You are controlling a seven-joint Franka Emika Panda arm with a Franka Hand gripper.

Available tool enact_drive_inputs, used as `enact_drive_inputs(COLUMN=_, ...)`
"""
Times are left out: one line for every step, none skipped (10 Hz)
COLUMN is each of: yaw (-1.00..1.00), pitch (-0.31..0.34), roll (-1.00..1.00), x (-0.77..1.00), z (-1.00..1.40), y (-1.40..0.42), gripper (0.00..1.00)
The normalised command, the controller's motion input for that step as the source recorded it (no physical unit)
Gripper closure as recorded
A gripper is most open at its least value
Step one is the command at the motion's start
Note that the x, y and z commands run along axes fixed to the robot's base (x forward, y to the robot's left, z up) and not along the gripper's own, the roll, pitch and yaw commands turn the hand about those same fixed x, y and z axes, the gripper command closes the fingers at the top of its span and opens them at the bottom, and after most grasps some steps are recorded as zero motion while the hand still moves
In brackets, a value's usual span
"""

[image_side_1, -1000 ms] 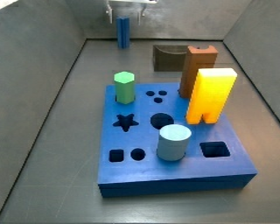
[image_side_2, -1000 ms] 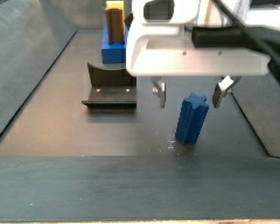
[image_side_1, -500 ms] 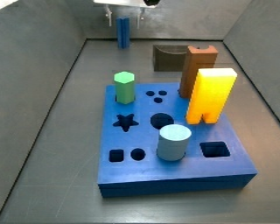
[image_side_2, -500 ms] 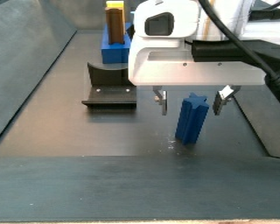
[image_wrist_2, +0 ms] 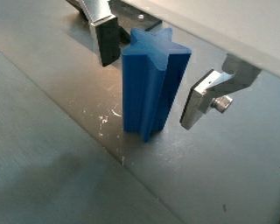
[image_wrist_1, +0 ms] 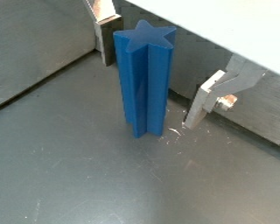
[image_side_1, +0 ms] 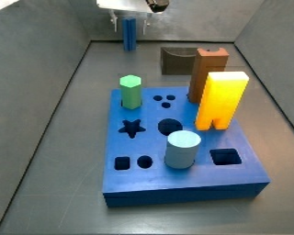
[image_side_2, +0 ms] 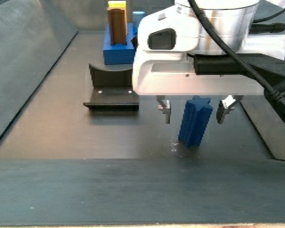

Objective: Pick up the star object. Move up. Move to above the board. Insert the star object.
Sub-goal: Pick up the star object, then move up.

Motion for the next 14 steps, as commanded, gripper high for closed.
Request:
enact_drive_inputs(yaw=0.00, pitch=0.000, roll=0.00, x=0.00, z=0.00, y=0.00, gripper=0.00)
enact_drive_inputs(yaw=0.00, pitch=0.000, roll=0.00, x=0.00, z=0.00, y=0.00, gripper=1.00)
enact_drive_inputs(yaw=0.00, pitch=0.000, roll=0.00, x=0.00, z=0.00, y=0.00, gripper=1.00)
enact_drive_inputs(yaw=0.00, pitch=0.000, roll=0.00, x=0.00, z=0.00, y=0.00, gripper=1.00)
enact_drive_inputs(yaw=0.00, pitch=0.000, roll=0.00, x=0.00, z=0.00, y=0.00, gripper=1.00)
enact_drive_inputs(yaw=0.00, pitch=0.000, roll=0.00, x=0.00, z=0.00, y=0.00, gripper=1.00)
enact_drive_inputs(yaw=0.00, pitch=0.000, roll=0.00, x=0.00, z=0.00, y=0.00, gripper=1.00)
enact_drive_inputs(yaw=0.00, pitch=0.000, roll=0.00, x=0.00, z=0.00, y=0.00, gripper=1.00)
enact_drive_inputs(yaw=0.00, pitch=0.000, roll=0.00, x=0.00, z=0.00, y=0.00, gripper=1.00)
enact_drive_inputs(yaw=0.00, pitch=0.000, roll=0.00, x=0.00, z=0.00, y=0.00, gripper=1.00)
enact_drive_inputs(yaw=0.00, pitch=0.000, roll=0.00, x=0.00, z=0.00, y=0.00, gripper=1.00)
enact_drive_inputs(yaw=0.00, pitch=0.000, roll=0.00, x=0.00, z=0.00, y=0.00, gripper=1.00)
enact_drive_inputs(yaw=0.00, pitch=0.000, roll=0.00, x=0.00, z=0.83, y=0.00, gripper=1.00)
enact_drive_inputs(yaw=0.03, pitch=0.032, roll=-0.01, x=-0.04, z=0.76, y=-0.01, gripper=1.00)
